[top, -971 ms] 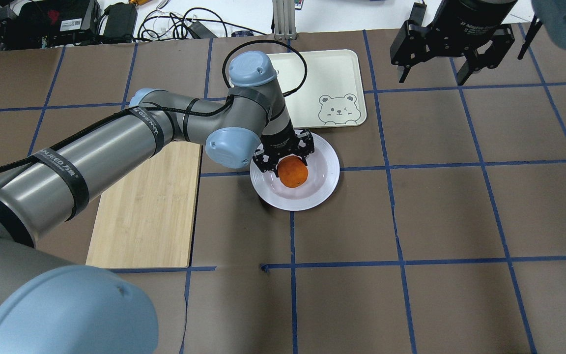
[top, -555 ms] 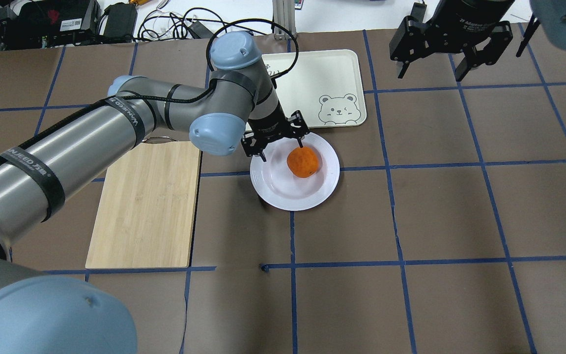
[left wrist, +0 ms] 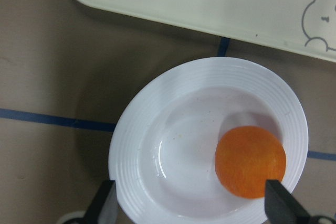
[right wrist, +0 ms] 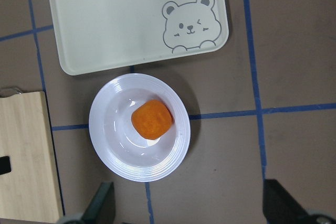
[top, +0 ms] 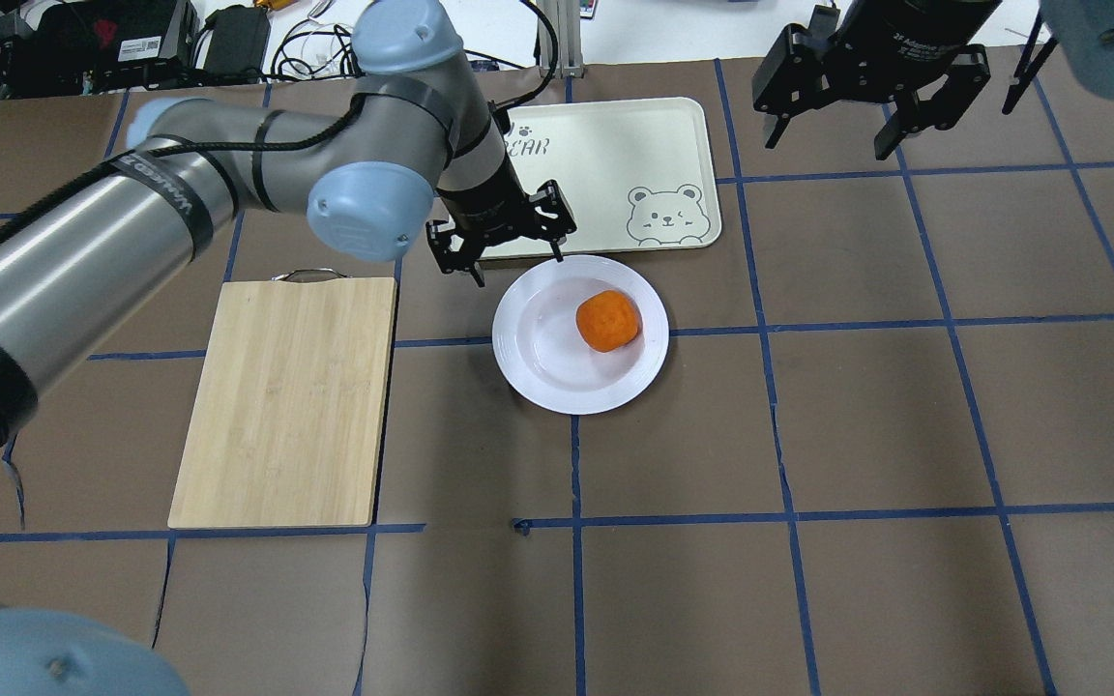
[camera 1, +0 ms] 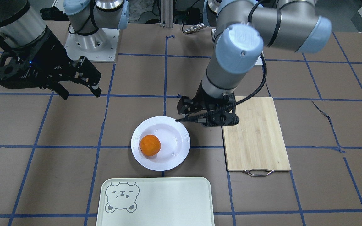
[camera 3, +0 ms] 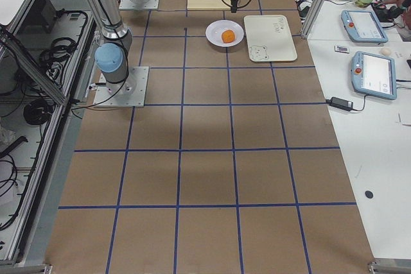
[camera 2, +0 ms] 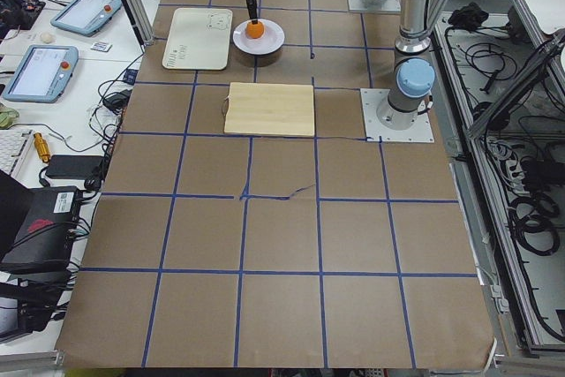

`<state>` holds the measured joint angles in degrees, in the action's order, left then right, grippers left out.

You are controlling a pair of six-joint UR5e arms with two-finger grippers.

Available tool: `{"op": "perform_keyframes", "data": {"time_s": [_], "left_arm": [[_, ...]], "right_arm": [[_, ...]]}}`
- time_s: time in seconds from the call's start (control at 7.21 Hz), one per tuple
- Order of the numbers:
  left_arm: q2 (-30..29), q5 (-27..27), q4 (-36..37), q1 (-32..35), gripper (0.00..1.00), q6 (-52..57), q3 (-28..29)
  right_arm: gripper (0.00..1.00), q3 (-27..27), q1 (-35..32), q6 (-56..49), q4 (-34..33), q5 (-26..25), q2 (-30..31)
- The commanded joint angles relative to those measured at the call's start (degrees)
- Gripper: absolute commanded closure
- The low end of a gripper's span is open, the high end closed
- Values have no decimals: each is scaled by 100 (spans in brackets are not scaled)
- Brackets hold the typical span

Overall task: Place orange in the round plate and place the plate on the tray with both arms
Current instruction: 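Raise the left gripper away while the right gripper reaches toward the plate rim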

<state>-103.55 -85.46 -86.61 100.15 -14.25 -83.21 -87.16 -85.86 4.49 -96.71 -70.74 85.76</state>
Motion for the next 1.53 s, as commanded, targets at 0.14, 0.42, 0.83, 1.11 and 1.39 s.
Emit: {"op": "perform_keyframes", "data": {"time_s": [0.14,0.42,0.83,1.11,1.39], "left_arm": [[941,-287,-26,-127,0,748,43],[960,-261,571,-268,0,766,-517],[1100,-436,861,-565,0,1267,-803],[1066,-410,121,-813,0,1302,-409],[925,-428,-514,-804,0,1311,-20]], "right_arm": [[0,-2120,401,69,-2483,1223,-103],[0,-3425,596,289,-4128,2077,-347],[0,-4044,579,307,-5724,2574,-1209],[0,-4107,465,307,-5911,2583,-1543],[0,-4037,71,857,-6227,2496,-1571]]}}
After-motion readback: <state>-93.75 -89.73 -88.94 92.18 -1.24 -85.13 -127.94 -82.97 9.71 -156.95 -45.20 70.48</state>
